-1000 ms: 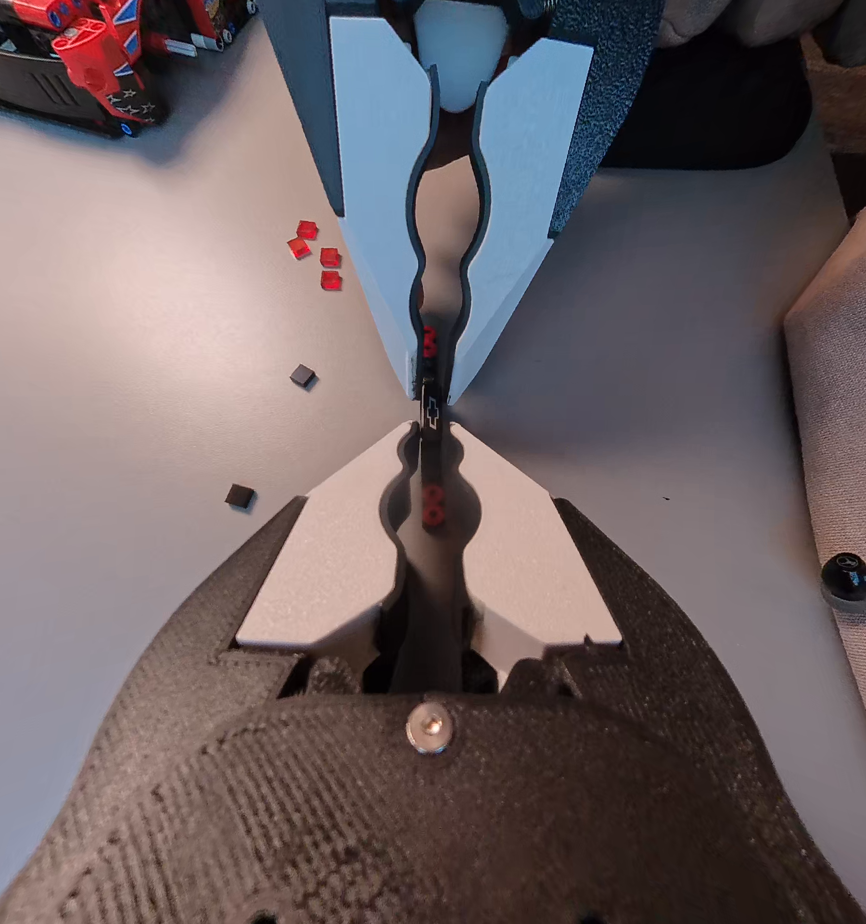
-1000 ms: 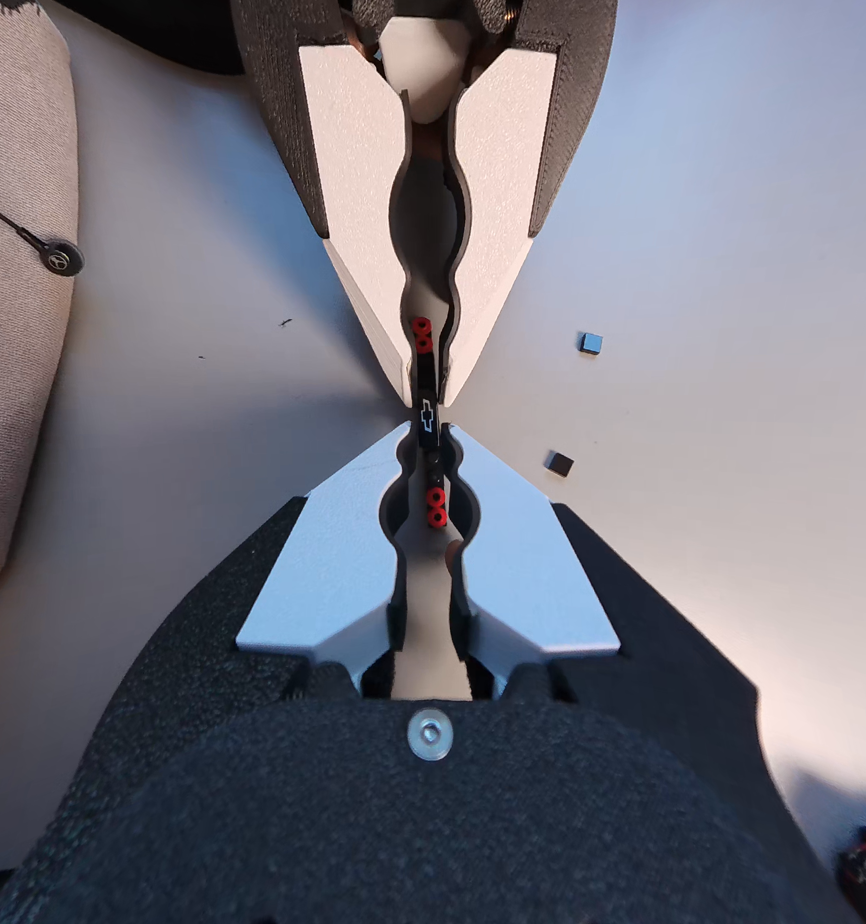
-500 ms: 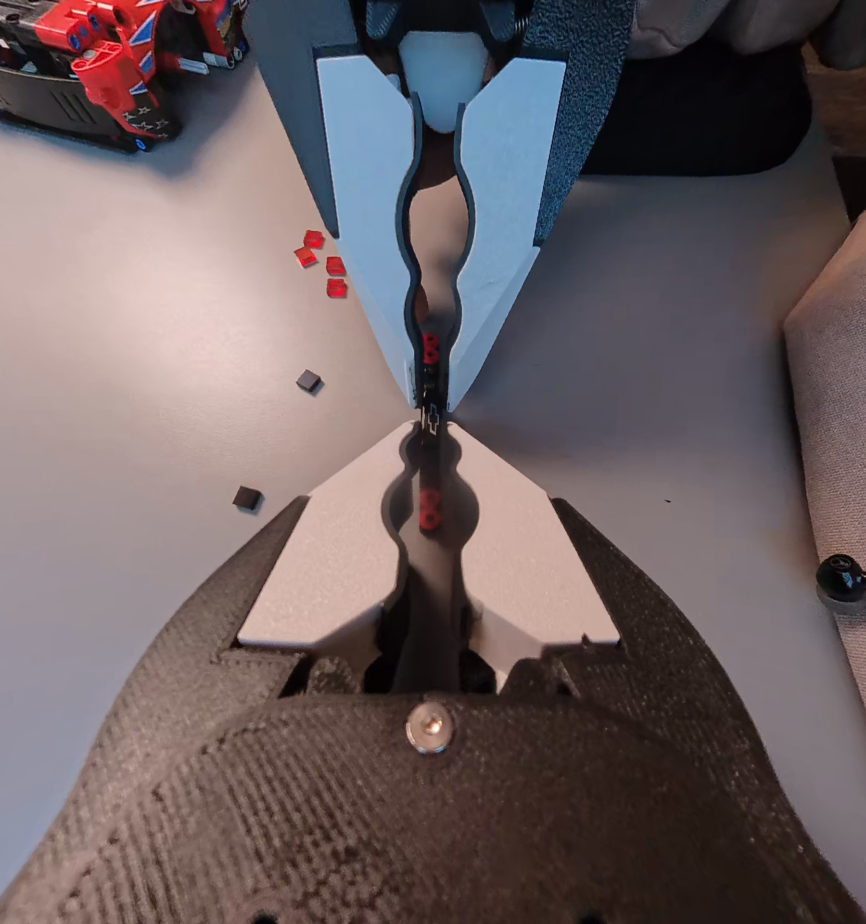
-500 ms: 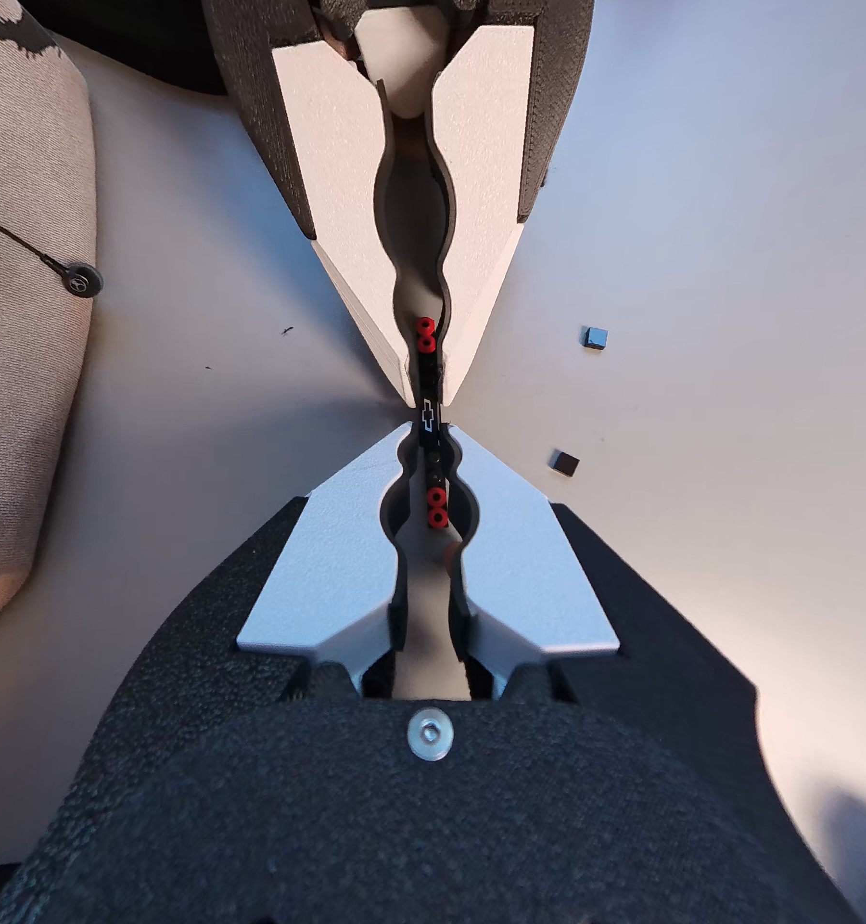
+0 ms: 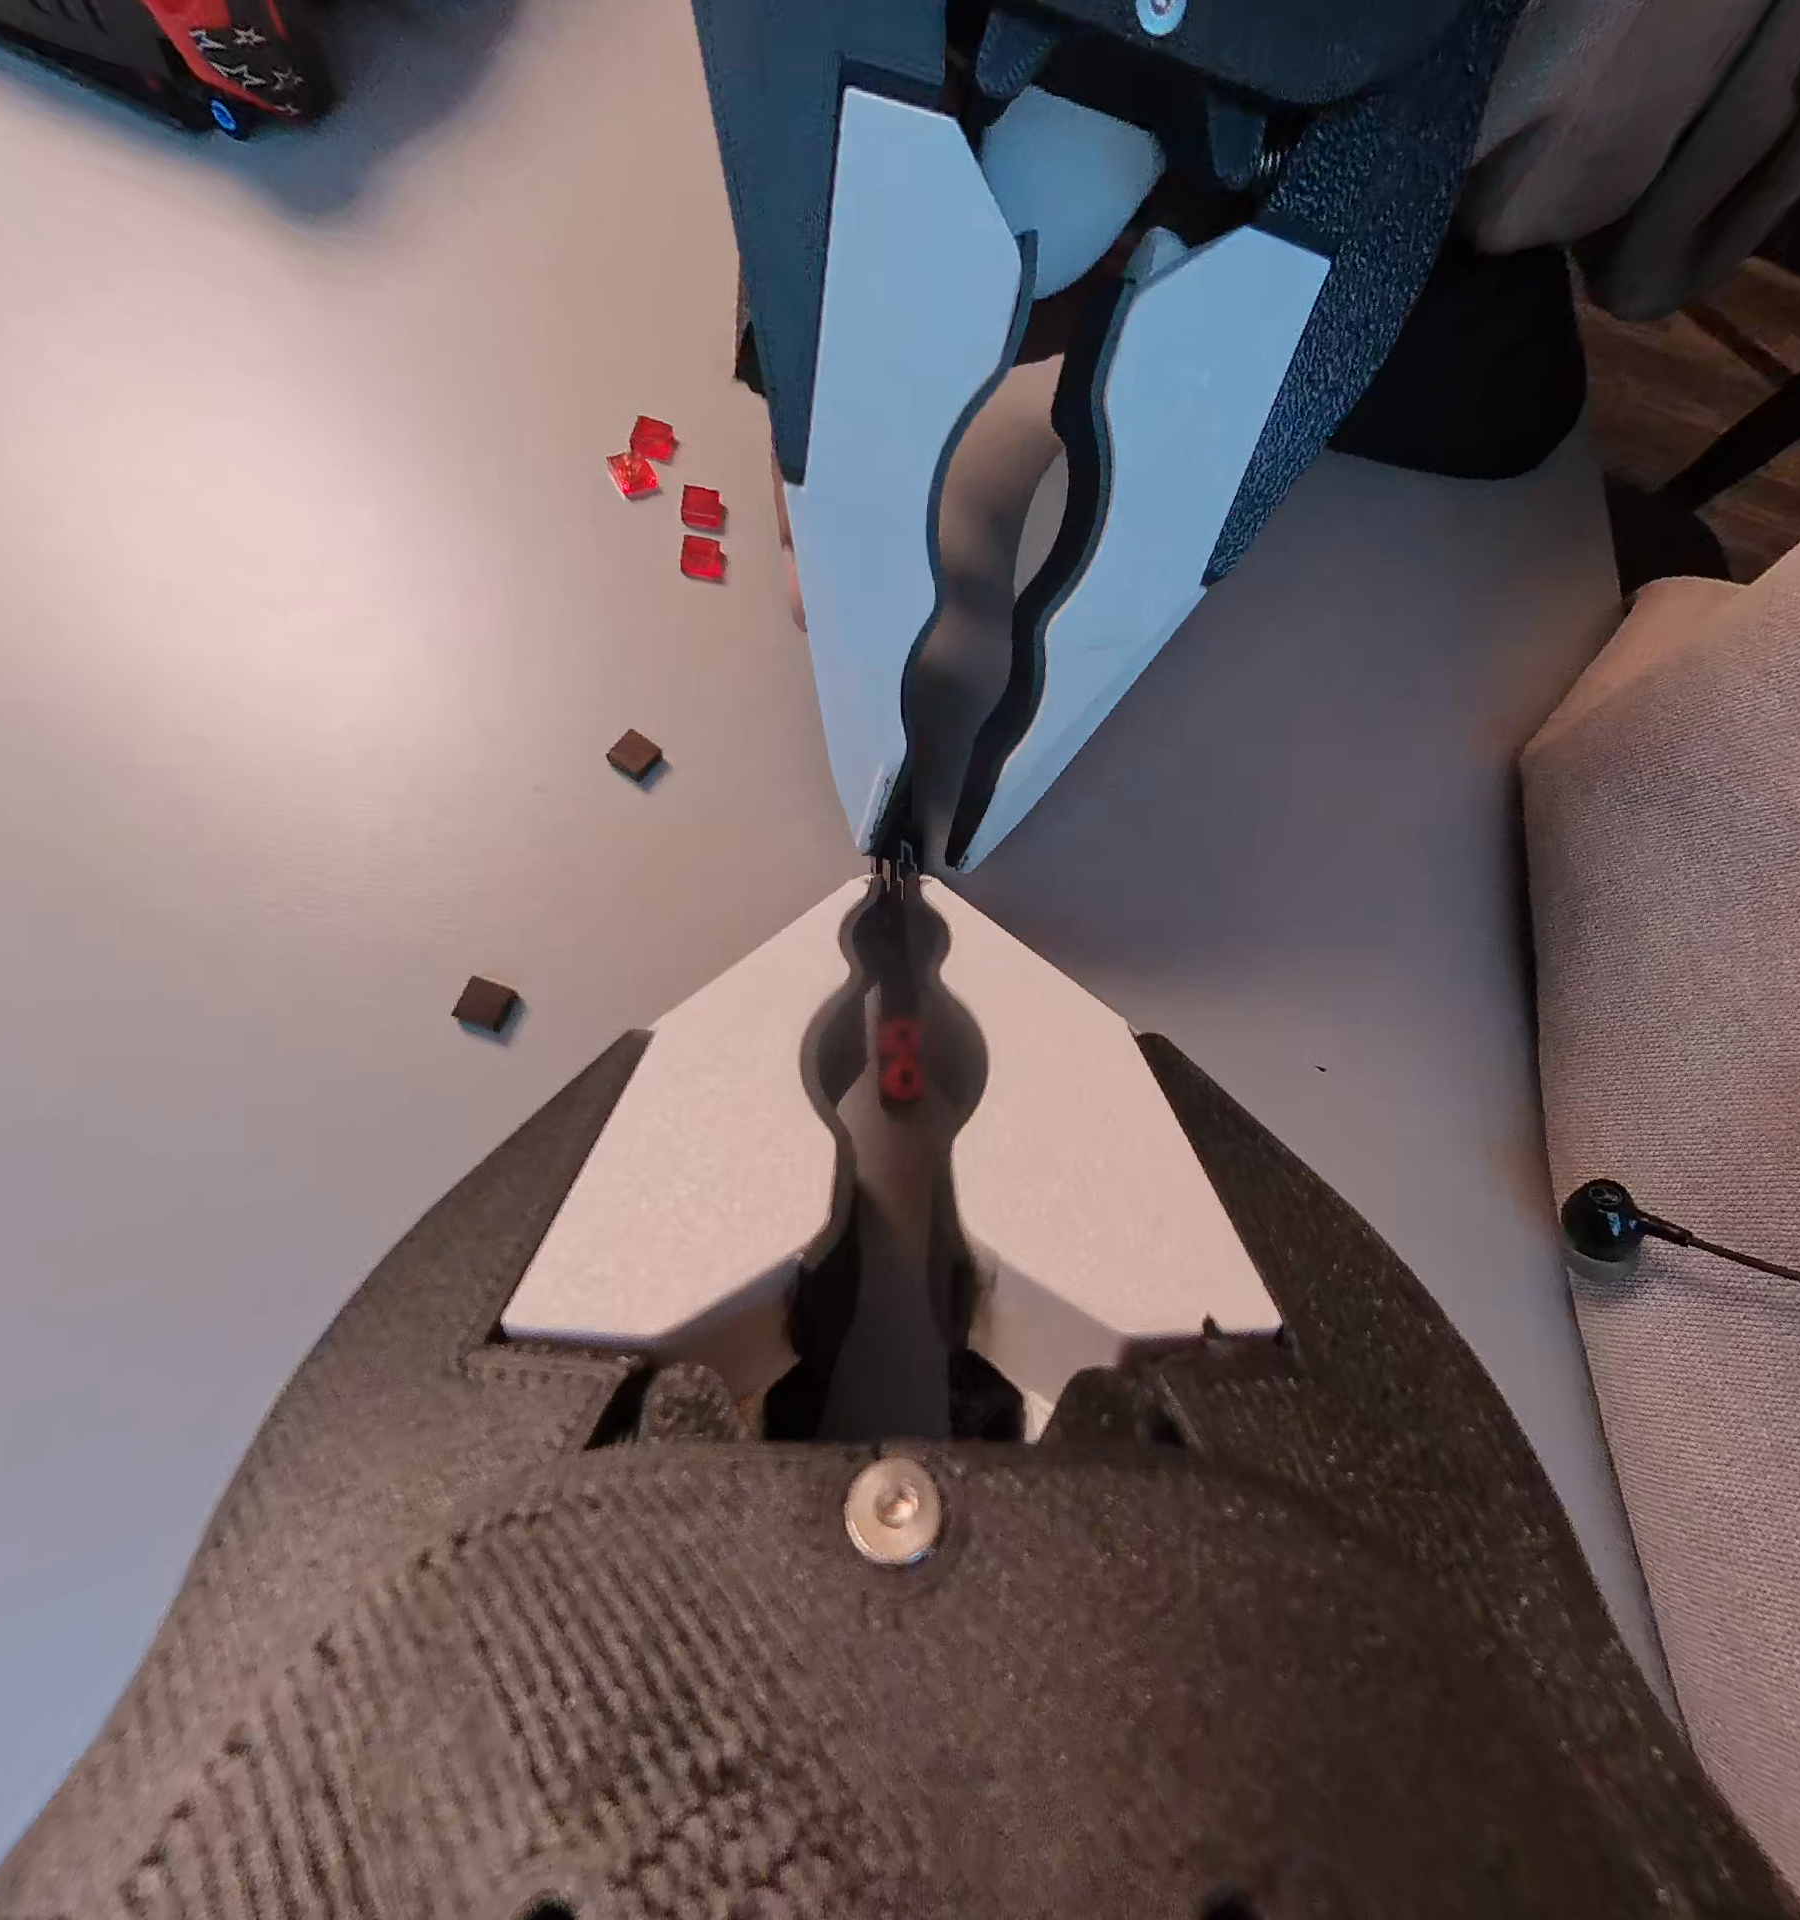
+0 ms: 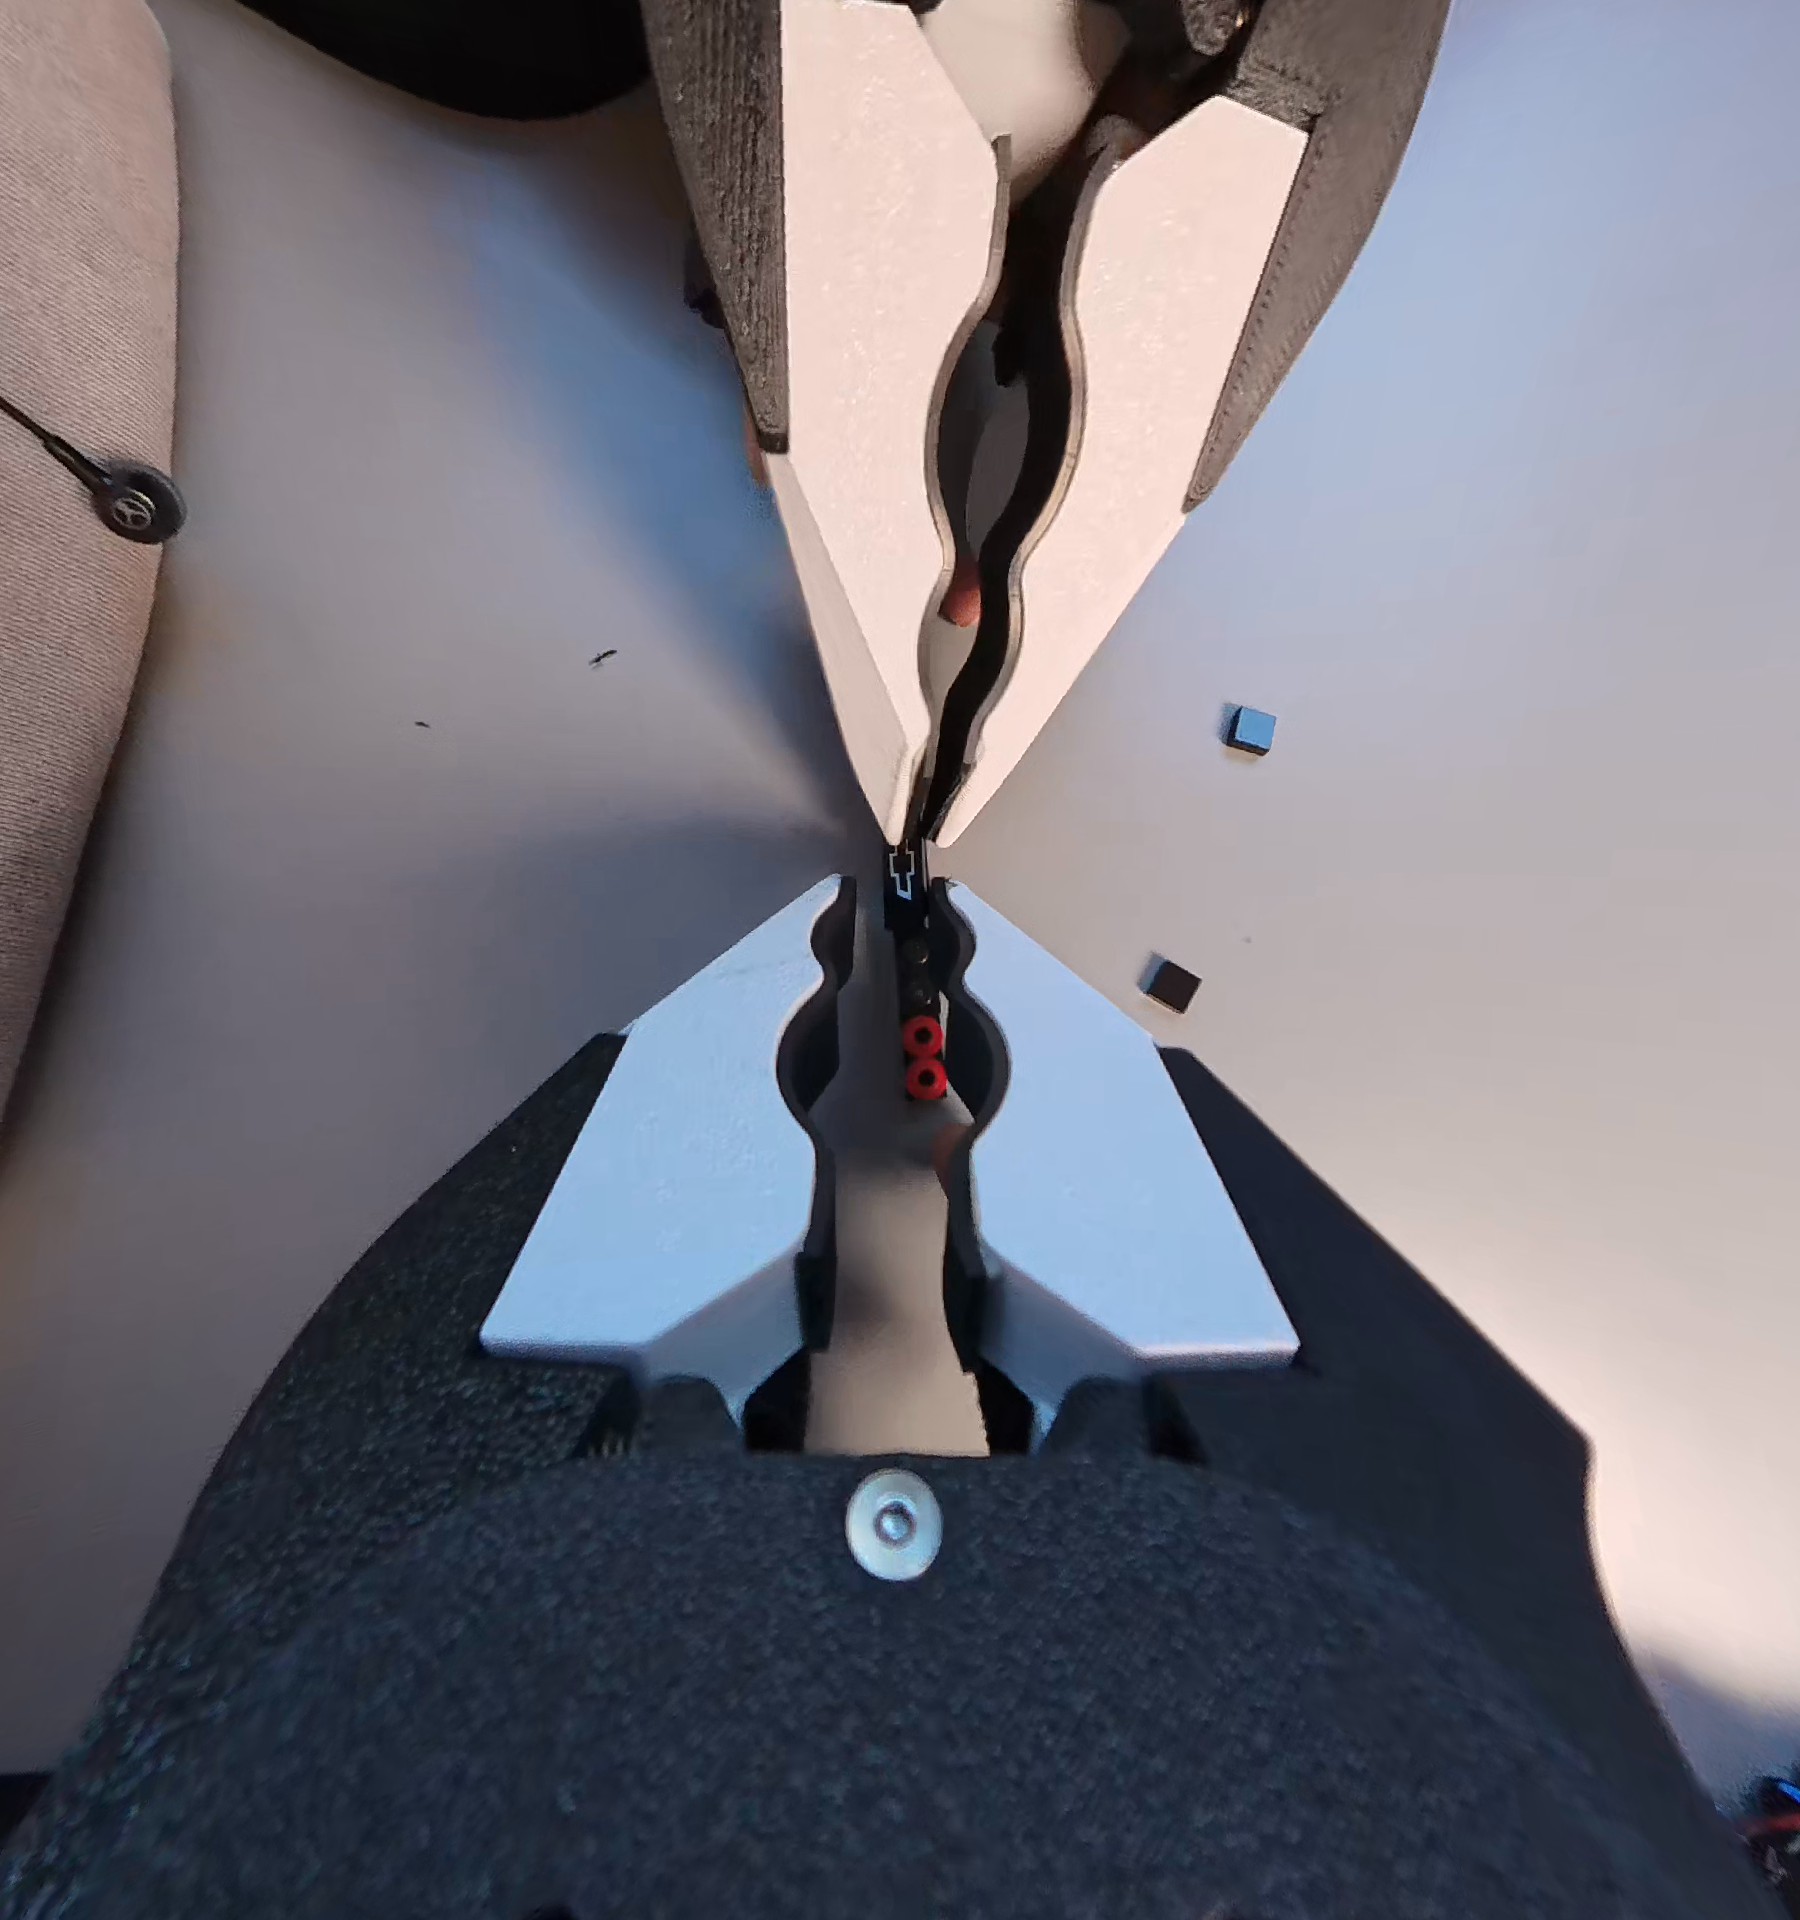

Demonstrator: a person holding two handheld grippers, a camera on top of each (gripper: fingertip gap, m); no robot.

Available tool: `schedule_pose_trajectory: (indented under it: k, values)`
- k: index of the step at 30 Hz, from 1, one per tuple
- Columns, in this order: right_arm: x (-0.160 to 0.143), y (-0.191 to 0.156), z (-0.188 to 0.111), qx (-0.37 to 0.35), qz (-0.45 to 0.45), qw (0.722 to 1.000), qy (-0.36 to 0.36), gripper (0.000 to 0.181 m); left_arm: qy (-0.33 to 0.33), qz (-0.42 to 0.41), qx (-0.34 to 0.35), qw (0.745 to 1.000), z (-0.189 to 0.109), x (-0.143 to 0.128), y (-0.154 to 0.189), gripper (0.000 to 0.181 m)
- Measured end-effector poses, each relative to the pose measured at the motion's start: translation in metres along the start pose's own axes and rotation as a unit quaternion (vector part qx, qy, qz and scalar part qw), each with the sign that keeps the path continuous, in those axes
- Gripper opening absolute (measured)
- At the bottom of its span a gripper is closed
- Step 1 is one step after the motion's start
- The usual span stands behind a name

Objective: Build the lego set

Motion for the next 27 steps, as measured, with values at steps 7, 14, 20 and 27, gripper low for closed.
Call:
schedule_pose_trajectory:
  k: [7,14,20,27]
  values:
    - [-0.006,0.005,0.001,-0.008,-0.013,0.999,-0.032,0.011,-0.002,-0.005,-0.011,1.000,0.000,0.000,-0.001,0.000]
    - [-0.003,0.006,0.004,-0.003,-0.026,0.999,-0.019,0.005,0.002,-0.013,-0.006,1.000,-0.002,-0.001,-0.004,0.009]
    - [0.015,0.003,-0.016,-0.128,-0.089,0.987,0.040,0.005,0.070,-0.102,-0.042,0.991,-0.026,0.013,-0.007,0.038]
    - [0.042,-0.007,-0.042,-0.289,-0.219,0.932,-0.005,0.005,0.135,-0.148,-0.068,0.977,-0.041,0.042,0.007,0.023]
Point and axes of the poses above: each gripper's, where its closed fingertips meet, z out along the fingers, x out of its top, y = z × x across the jaws, the point moved 2 cm from there along -z, back along the fingers, and after that the axes turned 12 degrees about x, right-handed, at the moved point
